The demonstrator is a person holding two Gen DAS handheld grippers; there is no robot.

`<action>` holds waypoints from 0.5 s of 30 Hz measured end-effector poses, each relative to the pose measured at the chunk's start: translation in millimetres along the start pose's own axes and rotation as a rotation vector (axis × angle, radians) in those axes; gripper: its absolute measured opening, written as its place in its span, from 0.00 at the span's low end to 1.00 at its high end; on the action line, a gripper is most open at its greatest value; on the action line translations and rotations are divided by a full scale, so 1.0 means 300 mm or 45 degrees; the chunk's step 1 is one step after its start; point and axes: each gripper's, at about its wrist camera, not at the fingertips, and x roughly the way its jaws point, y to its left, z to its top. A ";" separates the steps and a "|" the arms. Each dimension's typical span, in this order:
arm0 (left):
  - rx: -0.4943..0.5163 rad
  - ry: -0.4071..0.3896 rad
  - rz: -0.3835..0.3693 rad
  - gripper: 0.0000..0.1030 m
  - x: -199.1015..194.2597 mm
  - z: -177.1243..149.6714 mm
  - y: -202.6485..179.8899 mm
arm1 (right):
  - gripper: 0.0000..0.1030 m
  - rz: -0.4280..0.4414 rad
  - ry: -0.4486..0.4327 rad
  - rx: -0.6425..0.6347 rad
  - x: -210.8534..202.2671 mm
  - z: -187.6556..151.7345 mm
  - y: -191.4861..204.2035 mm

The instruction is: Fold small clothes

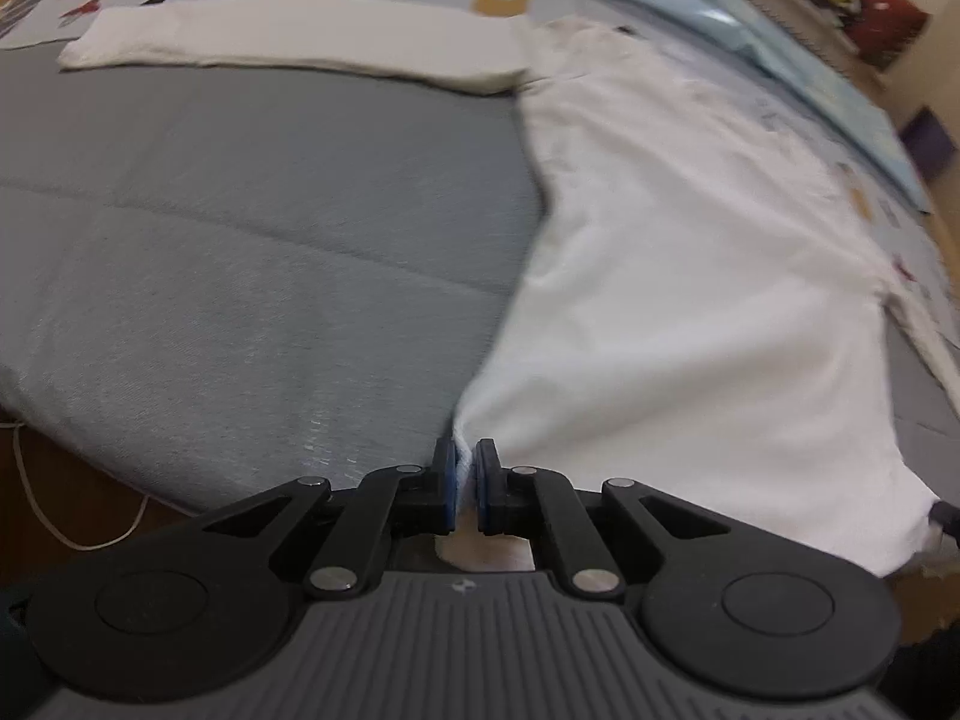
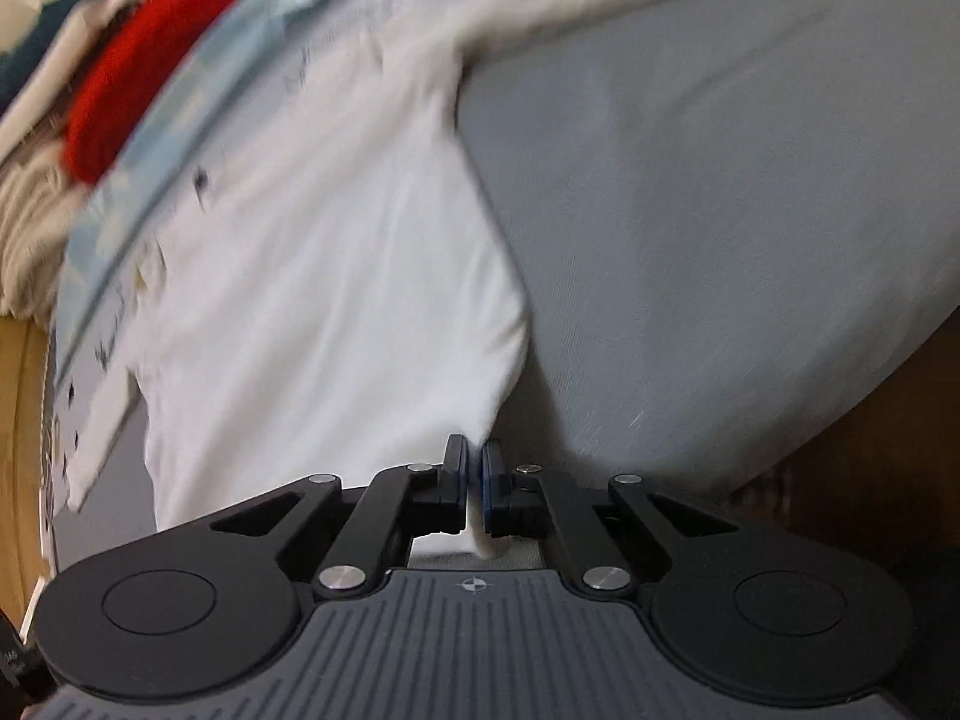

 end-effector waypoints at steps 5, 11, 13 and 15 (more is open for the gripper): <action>0.054 0.103 -0.031 0.06 0.004 -0.057 -0.022 | 0.04 -0.147 -0.007 -0.014 -0.070 0.030 -0.105; 0.052 0.197 -0.012 0.24 0.057 -0.049 -0.030 | 0.09 -0.272 0.085 -0.090 0.020 0.017 -0.123; 0.048 0.188 -0.014 0.25 0.062 -0.042 -0.032 | 0.13 -0.284 0.079 -0.100 0.033 0.014 -0.100; 0.049 0.200 0.003 0.25 0.076 -0.041 -0.030 | 0.28 -0.288 0.088 -0.146 0.053 0.008 -0.072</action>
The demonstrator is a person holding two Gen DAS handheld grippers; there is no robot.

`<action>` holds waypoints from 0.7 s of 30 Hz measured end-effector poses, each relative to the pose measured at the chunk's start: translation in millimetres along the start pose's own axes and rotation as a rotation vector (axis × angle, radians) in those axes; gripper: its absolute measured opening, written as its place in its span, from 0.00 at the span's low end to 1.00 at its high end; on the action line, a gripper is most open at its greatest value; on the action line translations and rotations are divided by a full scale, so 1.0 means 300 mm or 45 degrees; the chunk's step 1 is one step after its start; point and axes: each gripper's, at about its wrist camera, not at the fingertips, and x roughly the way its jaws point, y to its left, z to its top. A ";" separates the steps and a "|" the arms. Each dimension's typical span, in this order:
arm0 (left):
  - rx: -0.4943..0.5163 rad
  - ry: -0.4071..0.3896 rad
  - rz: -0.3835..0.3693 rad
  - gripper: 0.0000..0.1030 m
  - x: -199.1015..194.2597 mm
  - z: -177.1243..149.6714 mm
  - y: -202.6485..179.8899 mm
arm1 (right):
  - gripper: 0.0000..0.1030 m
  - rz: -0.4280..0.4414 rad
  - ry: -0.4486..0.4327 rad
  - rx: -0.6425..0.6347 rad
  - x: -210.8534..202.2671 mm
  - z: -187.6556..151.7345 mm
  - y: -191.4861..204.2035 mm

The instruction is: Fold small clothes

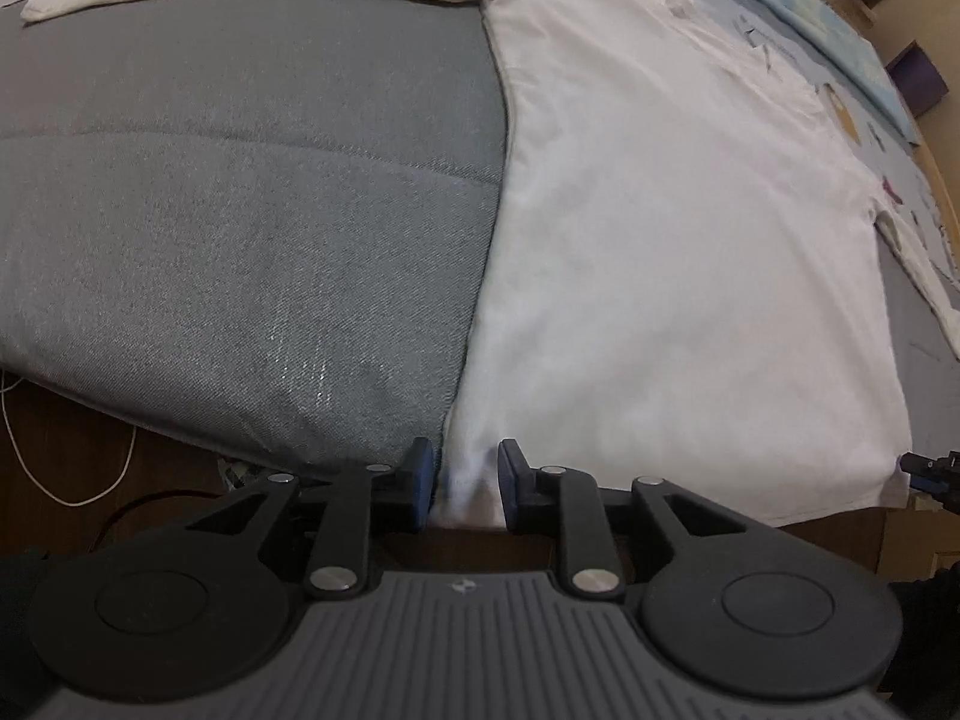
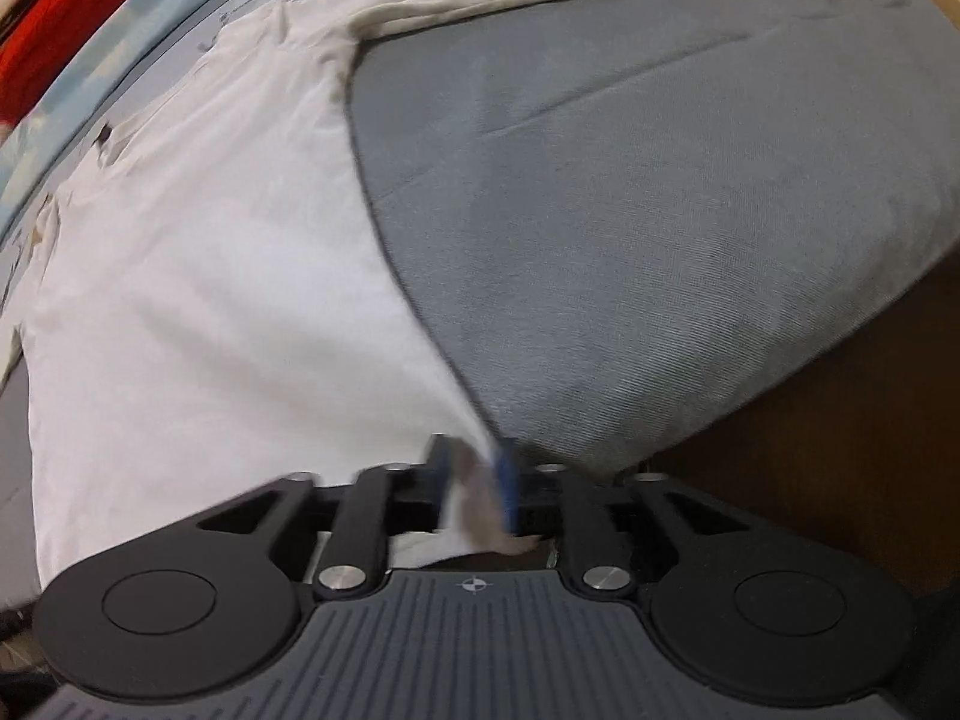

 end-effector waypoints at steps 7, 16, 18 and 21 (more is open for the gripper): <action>0.079 0.037 -0.022 0.05 0.016 -0.019 -0.035 | 0.03 -0.074 -0.076 -0.085 -0.014 0.003 0.020; 0.116 -0.092 0.061 0.12 -0.027 -0.002 -0.042 | 0.15 -0.231 -0.079 -0.117 -0.007 0.000 0.021; 0.162 -0.179 0.007 0.12 -0.061 0.005 -0.062 | 0.16 -0.202 -0.202 -0.141 -0.062 0.001 0.048; 0.232 -0.174 -0.037 0.12 -0.047 0.008 -0.097 | 0.20 -0.096 -0.247 -0.186 -0.080 0.001 0.078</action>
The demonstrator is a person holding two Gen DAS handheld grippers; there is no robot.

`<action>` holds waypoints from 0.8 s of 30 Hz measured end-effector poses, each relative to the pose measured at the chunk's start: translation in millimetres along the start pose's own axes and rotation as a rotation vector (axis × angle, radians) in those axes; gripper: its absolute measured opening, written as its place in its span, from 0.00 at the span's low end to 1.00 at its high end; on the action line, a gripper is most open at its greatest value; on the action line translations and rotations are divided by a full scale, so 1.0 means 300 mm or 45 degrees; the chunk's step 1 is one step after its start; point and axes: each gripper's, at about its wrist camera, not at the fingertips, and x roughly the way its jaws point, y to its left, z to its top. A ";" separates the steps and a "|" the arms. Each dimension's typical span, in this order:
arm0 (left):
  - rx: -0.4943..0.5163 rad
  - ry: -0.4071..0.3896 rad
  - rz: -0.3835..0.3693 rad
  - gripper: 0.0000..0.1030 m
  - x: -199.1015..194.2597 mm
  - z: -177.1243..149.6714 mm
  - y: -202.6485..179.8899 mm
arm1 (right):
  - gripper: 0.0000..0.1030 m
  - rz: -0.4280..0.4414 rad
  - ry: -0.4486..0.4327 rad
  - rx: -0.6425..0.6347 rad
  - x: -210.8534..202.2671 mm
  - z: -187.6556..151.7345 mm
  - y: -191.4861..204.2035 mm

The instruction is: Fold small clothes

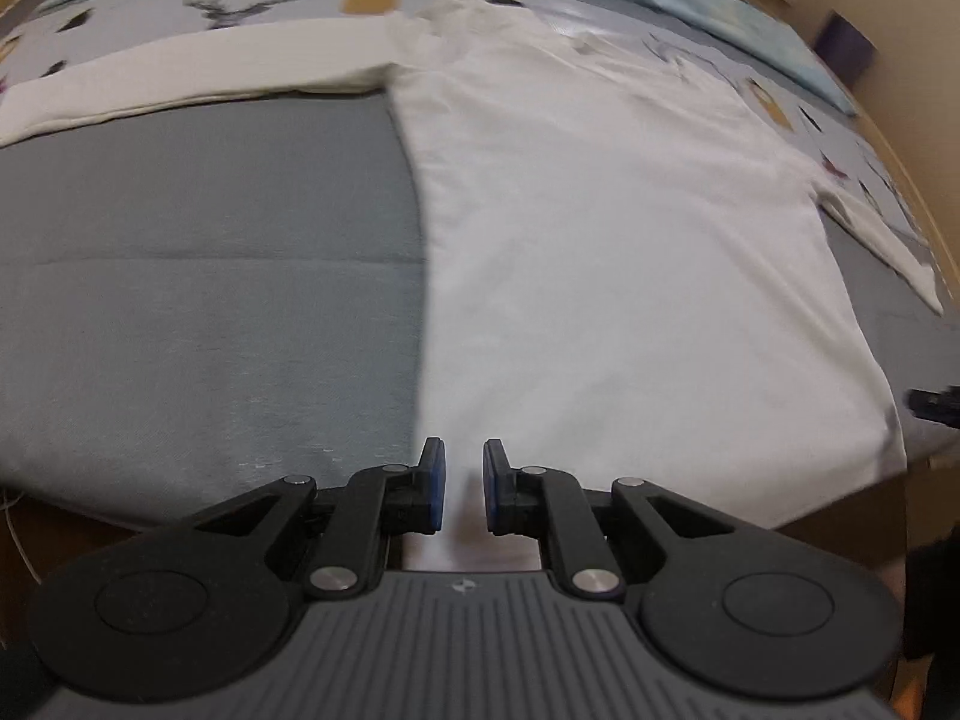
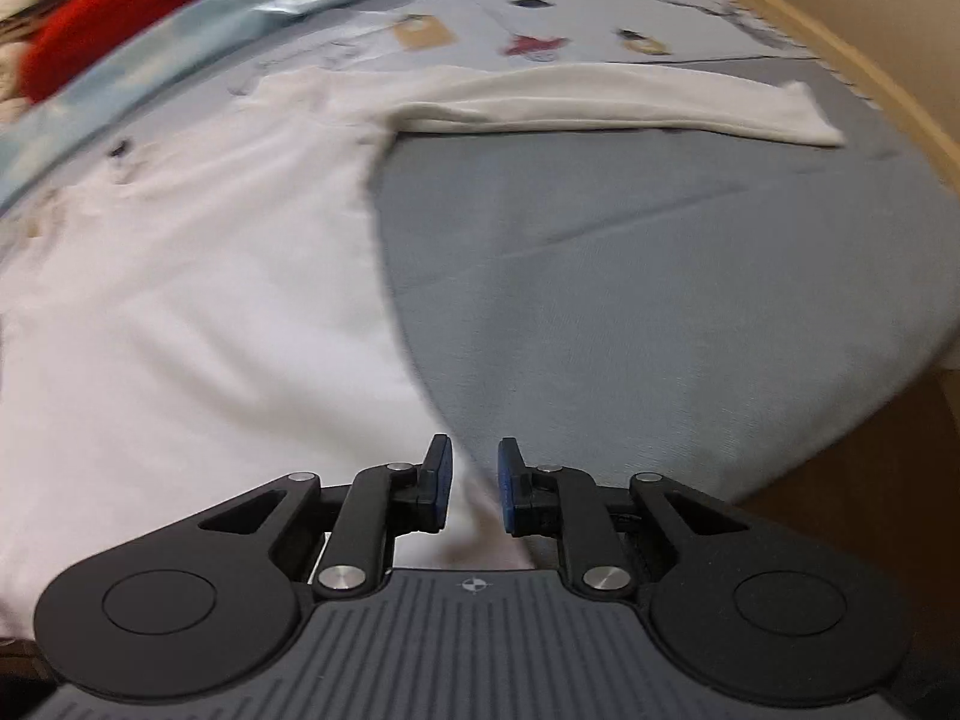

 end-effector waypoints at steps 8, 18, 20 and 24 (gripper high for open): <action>0.058 0.125 0.051 0.17 0.085 -0.001 -0.018 | 0.27 -0.029 0.187 -0.018 0.074 -0.049 -0.003; -0.020 -0.089 0.073 0.55 -0.006 0.023 -0.008 | 0.32 -0.011 -0.083 -0.031 -0.086 0.027 0.006; -0.036 -0.179 0.077 0.58 -0.035 0.044 -0.012 | 0.34 0.036 -0.246 -0.059 -0.185 0.080 0.011; -0.051 -0.265 0.098 0.58 -0.057 0.066 -0.032 | 0.52 0.109 -0.504 -0.134 -0.368 0.191 0.015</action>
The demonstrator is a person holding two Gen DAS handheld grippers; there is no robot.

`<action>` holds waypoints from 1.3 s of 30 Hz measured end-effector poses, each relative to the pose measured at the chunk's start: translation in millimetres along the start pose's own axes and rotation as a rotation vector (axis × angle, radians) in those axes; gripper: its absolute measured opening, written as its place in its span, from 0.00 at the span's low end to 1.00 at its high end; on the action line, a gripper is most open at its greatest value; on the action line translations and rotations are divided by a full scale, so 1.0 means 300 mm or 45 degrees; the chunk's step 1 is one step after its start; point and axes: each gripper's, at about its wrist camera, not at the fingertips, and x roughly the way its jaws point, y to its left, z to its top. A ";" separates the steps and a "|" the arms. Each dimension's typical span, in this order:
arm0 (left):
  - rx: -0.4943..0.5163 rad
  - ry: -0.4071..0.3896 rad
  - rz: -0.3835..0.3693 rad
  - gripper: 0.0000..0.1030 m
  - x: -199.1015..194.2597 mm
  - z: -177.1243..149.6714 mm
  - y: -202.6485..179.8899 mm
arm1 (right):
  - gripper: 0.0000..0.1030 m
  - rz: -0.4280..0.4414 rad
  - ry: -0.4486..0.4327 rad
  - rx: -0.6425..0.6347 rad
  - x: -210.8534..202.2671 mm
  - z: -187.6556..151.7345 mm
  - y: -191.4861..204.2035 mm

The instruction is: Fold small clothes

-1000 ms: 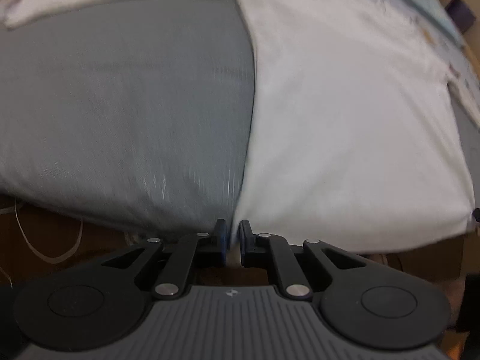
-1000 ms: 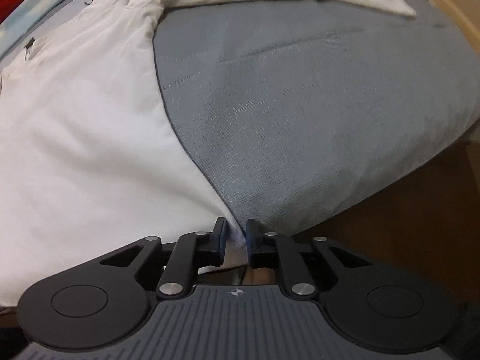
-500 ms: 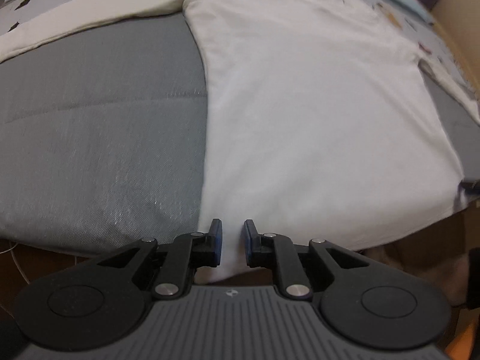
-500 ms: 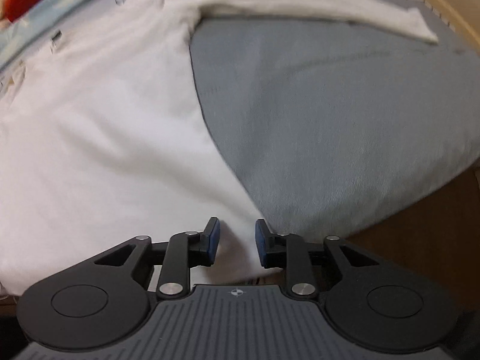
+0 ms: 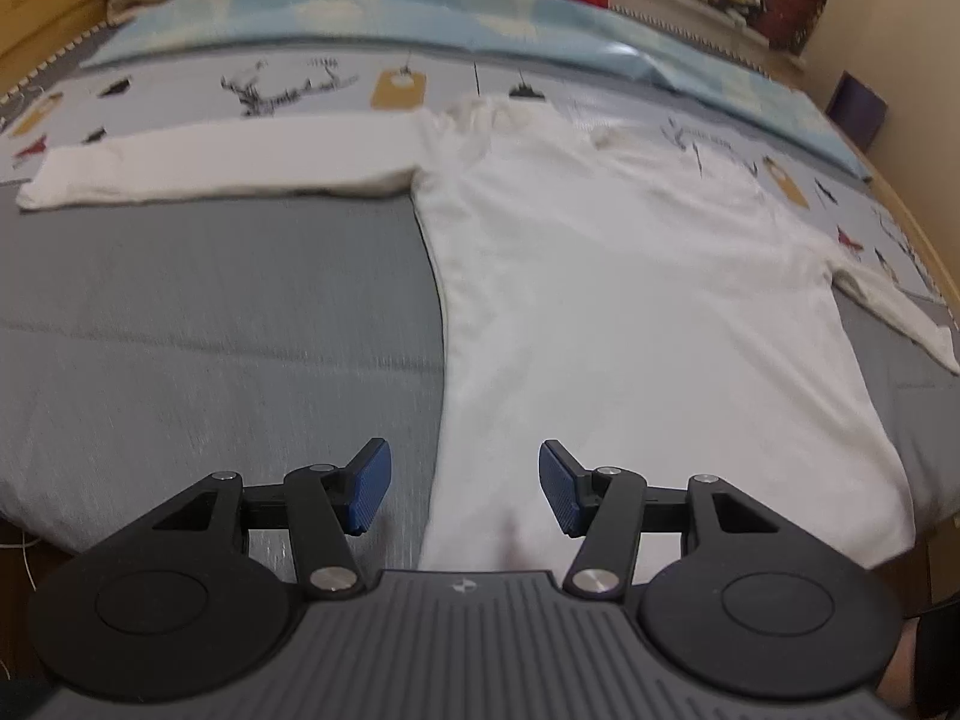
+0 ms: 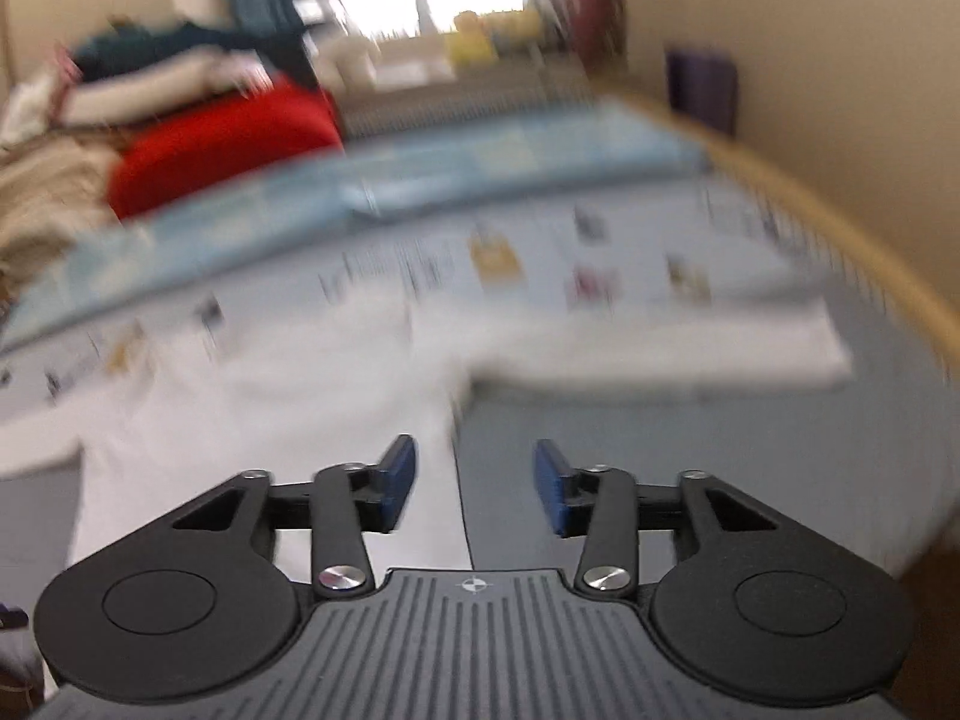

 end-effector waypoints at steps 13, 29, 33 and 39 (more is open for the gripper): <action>-0.054 -0.179 0.109 0.64 -0.073 0.047 0.009 | 0.55 -0.022 -0.069 0.097 0.121 0.031 0.005; -0.281 -0.349 0.223 0.18 0.177 0.529 0.447 | 0.49 -0.066 0.004 -0.101 0.212 0.046 0.137; -0.422 -0.223 0.294 0.14 0.321 0.484 0.647 | 0.09 -0.087 0.002 -0.164 0.242 0.054 0.180; -0.814 -0.250 0.240 0.38 0.365 0.462 0.942 | 0.08 -0.083 0.025 -0.190 0.305 0.082 0.234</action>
